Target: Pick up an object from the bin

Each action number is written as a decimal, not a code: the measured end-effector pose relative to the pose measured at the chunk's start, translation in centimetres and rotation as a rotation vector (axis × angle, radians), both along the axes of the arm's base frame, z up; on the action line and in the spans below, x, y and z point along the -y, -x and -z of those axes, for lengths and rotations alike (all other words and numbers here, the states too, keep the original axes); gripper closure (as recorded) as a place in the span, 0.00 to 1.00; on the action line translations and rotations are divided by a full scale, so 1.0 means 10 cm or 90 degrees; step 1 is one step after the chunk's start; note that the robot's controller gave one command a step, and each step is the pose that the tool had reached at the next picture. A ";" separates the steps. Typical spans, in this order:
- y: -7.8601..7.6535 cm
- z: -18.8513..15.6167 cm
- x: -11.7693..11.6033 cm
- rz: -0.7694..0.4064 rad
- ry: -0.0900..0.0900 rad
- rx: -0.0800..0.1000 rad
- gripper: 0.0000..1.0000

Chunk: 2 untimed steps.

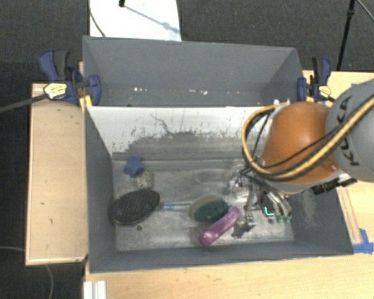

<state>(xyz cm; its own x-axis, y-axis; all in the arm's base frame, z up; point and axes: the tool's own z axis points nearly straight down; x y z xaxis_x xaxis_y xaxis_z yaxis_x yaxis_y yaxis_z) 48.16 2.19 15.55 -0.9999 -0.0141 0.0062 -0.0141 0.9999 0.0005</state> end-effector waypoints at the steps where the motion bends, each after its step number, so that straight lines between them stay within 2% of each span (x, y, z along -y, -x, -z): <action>1: -0.11 0.67 -0.16 -0.114 0.001 0.001 0.00; 2: -0.13 0.65 -0.17 -0.114 0.000 0.002 1.00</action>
Offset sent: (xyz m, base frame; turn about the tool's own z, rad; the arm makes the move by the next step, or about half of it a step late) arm 0.0117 0.0204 -0.0855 -0.1845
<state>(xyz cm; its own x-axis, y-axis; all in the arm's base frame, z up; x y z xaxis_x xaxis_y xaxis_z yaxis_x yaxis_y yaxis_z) 49.44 3.92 9.07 -0.9815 -0.1916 0.0033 -0.1916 0.9815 -0.0005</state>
